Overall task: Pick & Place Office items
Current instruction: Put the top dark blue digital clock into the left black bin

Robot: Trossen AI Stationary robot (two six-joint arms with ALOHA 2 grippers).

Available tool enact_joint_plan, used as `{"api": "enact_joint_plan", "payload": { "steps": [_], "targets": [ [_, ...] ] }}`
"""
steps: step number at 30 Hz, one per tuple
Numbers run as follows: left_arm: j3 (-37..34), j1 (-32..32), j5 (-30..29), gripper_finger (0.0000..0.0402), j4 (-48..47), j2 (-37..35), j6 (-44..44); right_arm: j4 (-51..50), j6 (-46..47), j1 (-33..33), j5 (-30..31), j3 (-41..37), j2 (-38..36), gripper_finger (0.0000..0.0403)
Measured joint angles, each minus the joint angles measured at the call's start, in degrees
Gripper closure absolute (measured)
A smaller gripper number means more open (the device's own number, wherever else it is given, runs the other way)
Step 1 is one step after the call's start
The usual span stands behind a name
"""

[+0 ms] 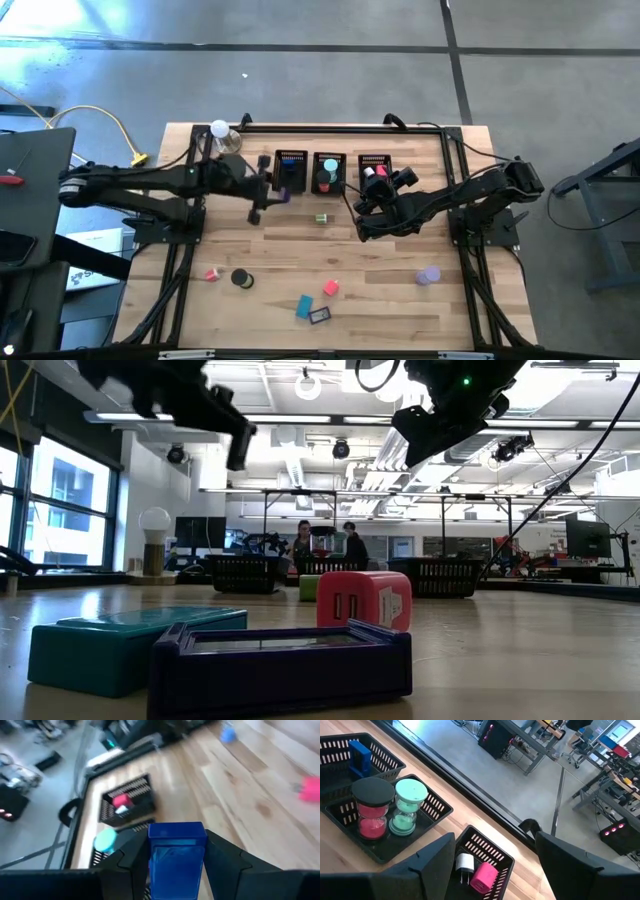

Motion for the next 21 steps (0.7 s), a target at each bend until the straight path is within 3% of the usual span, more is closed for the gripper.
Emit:
{"api": "enact_joint_plan", "payload": {
  "steps": [6, 10, 14, 21],
  "targets": [
    [-14.0, 8.4, 6.1, 0.0258, 26.1, 0.3, -4.3, 1.1, 0.0, 0.0, -0.2, -1.9, 0.0, 0.0137],
    [-22.0, 14.0, 13.2, 0.0258, 43.3, 1.1, -6.3, 3.2, 0.0, -0.1, -0.7, -4.6, 0.0, 0.0137],
    [-25.9, 20.2, 17.9, 0.0258, 51.2, 3.5, -12.0, 5.6, 0.0, -0.2, -0.7, -6.4, 0.0, 0.0137],
    [-26.0, 28.4, 26.2, 0.0258, 59.4, 13.4, -19.1, 7.4, -0.3, -0.2, 0.2, -6.7, 0.0, 0.0137]
  ]
}}
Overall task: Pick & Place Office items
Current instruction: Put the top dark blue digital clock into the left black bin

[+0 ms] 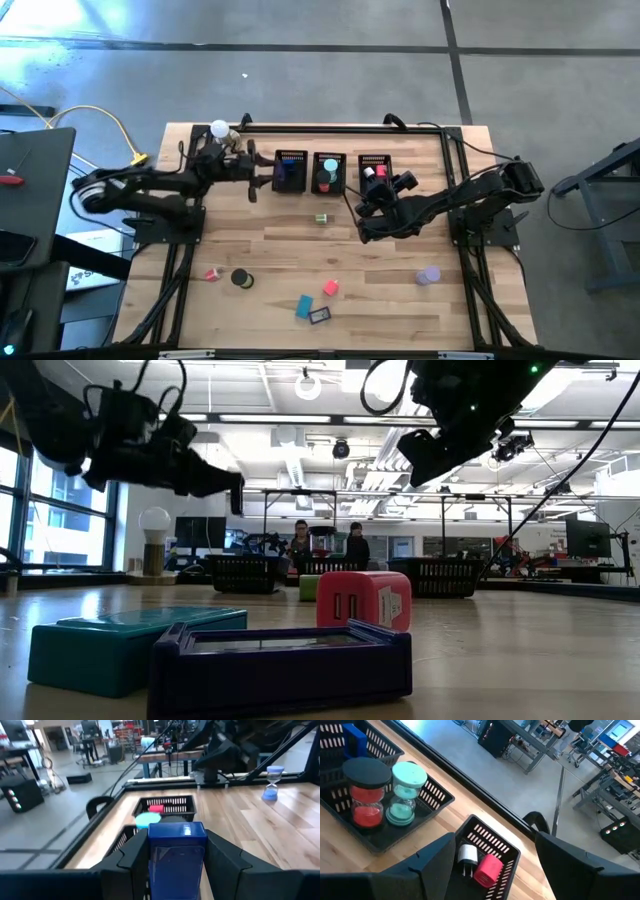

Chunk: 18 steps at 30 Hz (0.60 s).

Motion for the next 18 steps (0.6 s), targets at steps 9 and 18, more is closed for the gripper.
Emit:
{"api": "enact_joint_plan", "payload": {
  "steps": [9, 18],
  "targets": [
    [0.0, 2.6, 4.4, 0.0258, 20.7, 19.7, -3.6, 6.0, -7.1, 0.0, -0.6, 0.0, 0.0, 0.0137],
    [0.0, 6.3, 5.4, 0.0258, 33.1, 34.3, -6.9, 6.9, -8.7, 0.0, -1.7, 0.0, 0.0, 0.0137]
  ]
}}
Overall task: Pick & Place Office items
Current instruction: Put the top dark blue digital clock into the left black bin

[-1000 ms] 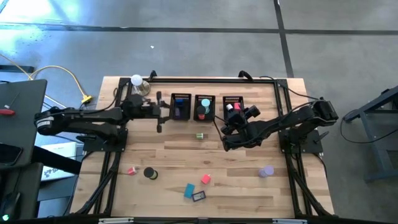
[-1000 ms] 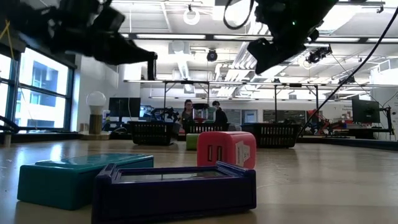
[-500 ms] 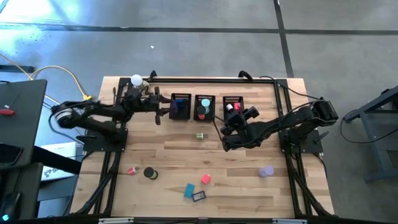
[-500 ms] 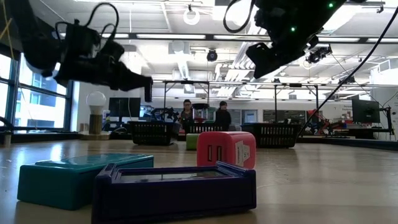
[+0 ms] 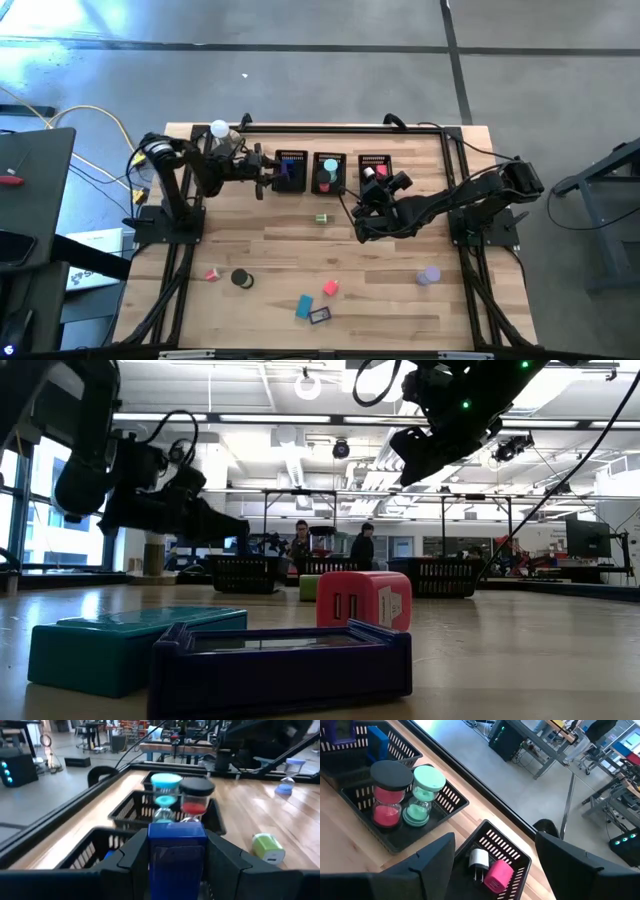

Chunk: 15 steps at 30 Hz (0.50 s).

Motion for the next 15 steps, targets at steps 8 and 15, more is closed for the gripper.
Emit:
{"api": "enact_joint_plan", "payload": {
  "steps": [8, 15],
  "targets": [
    [0.0, 4.6, 5.6, 0.0258, 0.9, 2.2, -0.9, 0.0, -0.1, 0.0, 0.1, 0.0, 0.0, 0.0137],
    [0.0, 2.2, 6.3, 0.0258, -0.1, 2.2, 2.8, 0.6, -1.1, 0.0, 1.2, 0.0, 0.0, 0.0137]
  ]
}}
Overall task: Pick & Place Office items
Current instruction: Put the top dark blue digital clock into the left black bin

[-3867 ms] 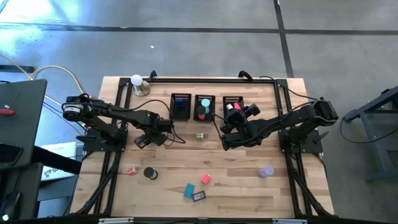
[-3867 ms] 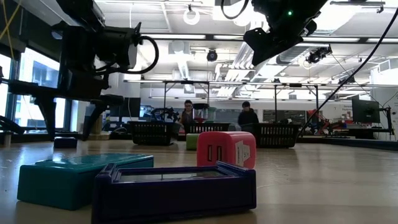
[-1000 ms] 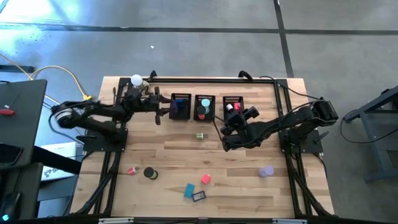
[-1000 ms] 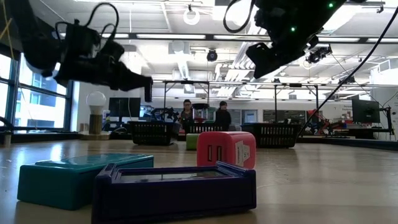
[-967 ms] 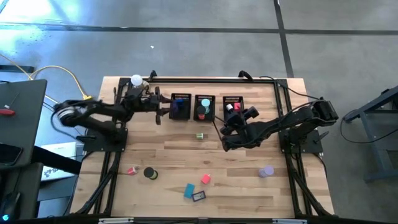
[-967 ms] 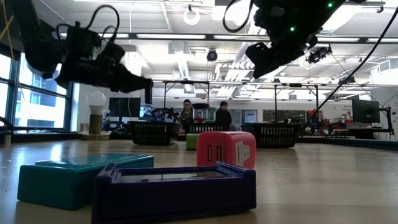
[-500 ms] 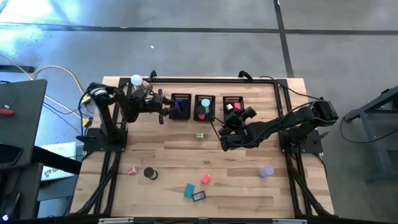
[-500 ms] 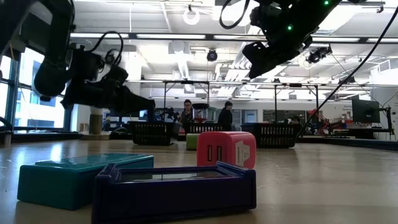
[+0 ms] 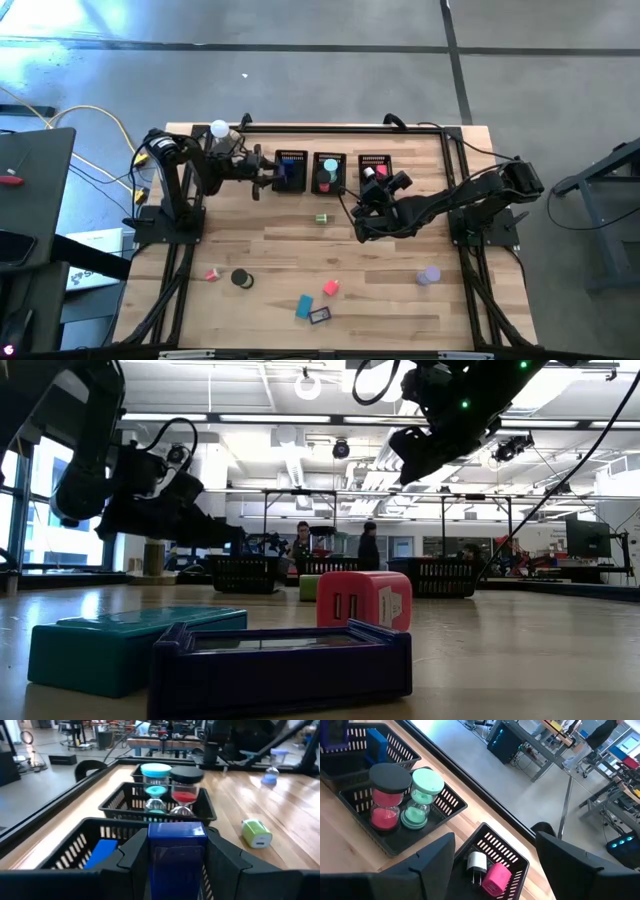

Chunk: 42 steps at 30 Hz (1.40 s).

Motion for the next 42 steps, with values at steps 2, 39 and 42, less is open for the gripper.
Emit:
{"api": "enact_joint_plan", "payload": {
  "steps": [2, 39, 42],
  "targets": [
    [0.0, -0.6, -0.1, 0.0258, -0.5, 0.0, 1.0, 0.0, 0.0, 0.0, 0.0, 0.0, 0.0, 0.0137],
    [1.1, -0.3, -2.0, 0.0203, 1.7, 5.9, 2.6, 0.0, 0.0, 0.0, -1.0, 0.0, 0.0, 0.0137],
    [1.2, -0.3, -2.1, 0.0197, 1.8, 5.9, 2.6, 0.0, 0.0, 0.0, -1.0, 0.0, 0.0, 0.0137]
  ]
}}
